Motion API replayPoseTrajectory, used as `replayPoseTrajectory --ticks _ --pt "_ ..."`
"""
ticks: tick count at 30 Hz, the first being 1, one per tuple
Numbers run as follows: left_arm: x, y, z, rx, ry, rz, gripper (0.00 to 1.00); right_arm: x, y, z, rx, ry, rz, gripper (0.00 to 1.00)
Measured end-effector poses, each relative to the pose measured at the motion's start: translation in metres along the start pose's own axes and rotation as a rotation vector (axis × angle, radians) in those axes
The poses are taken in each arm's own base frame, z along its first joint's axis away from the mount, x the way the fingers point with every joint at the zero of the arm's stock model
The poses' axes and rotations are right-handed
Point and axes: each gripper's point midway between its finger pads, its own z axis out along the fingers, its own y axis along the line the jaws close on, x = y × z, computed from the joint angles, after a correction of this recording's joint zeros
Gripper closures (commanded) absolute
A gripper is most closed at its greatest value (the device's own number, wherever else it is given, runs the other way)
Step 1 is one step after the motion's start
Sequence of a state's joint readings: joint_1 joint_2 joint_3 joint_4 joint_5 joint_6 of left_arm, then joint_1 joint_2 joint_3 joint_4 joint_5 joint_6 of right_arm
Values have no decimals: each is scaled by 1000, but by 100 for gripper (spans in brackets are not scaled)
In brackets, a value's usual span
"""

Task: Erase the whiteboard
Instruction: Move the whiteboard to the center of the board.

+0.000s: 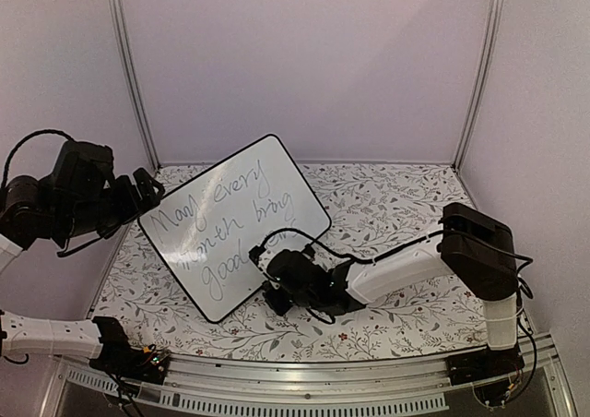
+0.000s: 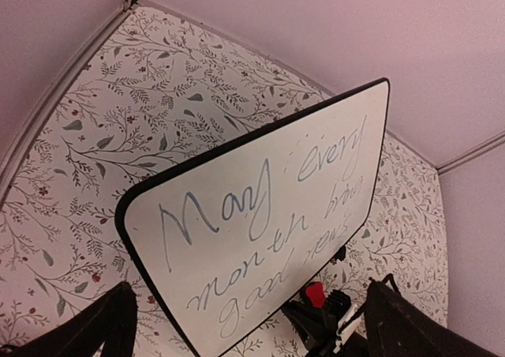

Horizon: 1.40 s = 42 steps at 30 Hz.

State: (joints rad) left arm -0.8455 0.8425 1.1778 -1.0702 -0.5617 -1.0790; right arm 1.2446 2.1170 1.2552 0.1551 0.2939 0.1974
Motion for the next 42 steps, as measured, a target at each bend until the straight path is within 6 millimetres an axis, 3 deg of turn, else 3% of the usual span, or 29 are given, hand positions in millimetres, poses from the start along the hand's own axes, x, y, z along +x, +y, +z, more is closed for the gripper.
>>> replayPoseTrajectory --ticks 8,11,17,22,35,42 --pt "-29 2 16 -62 -31 49 0 18 -4 -22 -6 51 8 27" --pt "-48 3 28 -79 -36 59 0 10 -5 -38 -14 53 12 2" --pt "-75 0 59 -47 -9 85 0 -35 -16 -90 2 -22 37 1" --pt "-79 -8 86 46 50 123 0 -56 -26 -118 21 -63 91 1" --pt "-54 -7 115 282 176 172 0 -26 -37 -115 47 46 139 1" --pt "-22 -9 121 403 212 177 0 -6 -54 -108 72 105 213 3"
